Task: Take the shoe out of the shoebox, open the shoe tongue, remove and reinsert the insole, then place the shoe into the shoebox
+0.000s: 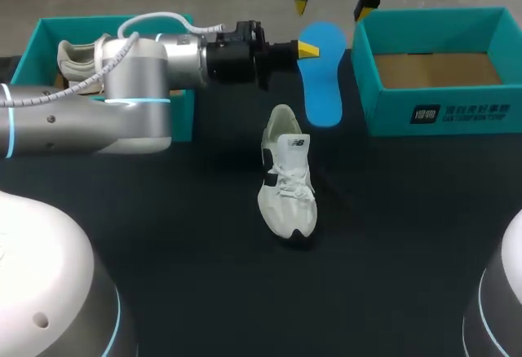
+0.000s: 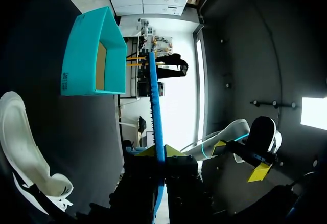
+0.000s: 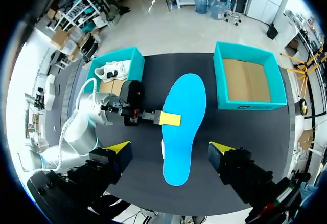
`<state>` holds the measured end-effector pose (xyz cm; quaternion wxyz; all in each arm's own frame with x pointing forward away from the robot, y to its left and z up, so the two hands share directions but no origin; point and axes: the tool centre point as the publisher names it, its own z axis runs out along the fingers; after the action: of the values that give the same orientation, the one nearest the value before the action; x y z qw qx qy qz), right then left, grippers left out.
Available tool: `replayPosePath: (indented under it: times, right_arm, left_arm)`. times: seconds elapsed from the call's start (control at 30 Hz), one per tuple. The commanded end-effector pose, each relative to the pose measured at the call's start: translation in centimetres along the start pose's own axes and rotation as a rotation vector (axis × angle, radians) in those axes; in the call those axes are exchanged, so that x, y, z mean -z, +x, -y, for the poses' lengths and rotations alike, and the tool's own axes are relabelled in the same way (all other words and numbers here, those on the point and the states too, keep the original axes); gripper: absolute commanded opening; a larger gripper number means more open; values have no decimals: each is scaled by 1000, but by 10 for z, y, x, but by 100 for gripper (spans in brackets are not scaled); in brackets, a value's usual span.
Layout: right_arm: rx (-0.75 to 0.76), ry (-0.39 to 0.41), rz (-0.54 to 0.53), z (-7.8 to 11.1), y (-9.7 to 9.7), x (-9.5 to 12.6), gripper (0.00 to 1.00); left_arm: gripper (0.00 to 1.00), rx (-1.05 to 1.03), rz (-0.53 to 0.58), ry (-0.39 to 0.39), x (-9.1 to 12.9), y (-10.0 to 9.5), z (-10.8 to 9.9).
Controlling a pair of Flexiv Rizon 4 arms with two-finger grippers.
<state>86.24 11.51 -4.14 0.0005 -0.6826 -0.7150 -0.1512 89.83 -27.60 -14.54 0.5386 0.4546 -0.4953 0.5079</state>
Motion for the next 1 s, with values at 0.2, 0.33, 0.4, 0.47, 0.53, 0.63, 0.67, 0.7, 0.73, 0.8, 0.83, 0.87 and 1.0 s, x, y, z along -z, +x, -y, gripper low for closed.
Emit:
replayPosePath:
  times: [0.2,0.33,0.4,0.47,0.53,0.63,0.67,0.7,0.73,0.8,0.83,0.87,1.0]
  right_arm:
    - [-28,1,-413,3,-36,-2,100]
    - [-2,66,-498,1,-45,-3,100]
    - [16,97,-586,2,-48,-3,100]
    - [24,122,-650,3,-51,-1,100]
    - [30,126,-676,4,-53,-1,100]
    - [30,126,-676,4,-53,-1,100]
    - [30,126,-676,4,-53,-1,100]
    - [30,126,-676,4,-53,-1,100]
    - [30,126,-676,4,-53,-1,100]
    - [30,126,-676,4,-53,-1,100]
    - [30,126,-676,4,-53,-1,100]
    - [30,126,-676,4,-53,-1,100]
    - [30,126,-676,4,-53,-1,100]
  left_arm:
    - [0,5,10,10,1,0,-1]
    - [0,5,14,12,2,1,0]
    - [0,4,14,15,2,2,0]
    - [0,3,15,18,3,3,1]
    - [0,1,15,20,3,4,1]
    - [0,-2,15,22,3,5,2]
    - [0,-3,15,23,3,6,2]
    - [0,-4,15,23,3,6,2]
    - [0,-5,14,24,3,6,2]
    - [0,-5,11,27,2,6,2]
    - [0,-5,10,28,2,6,2]
    - [0,-5,8,30,1,6,3]
    - [0,-3,5,30,0,6,2]
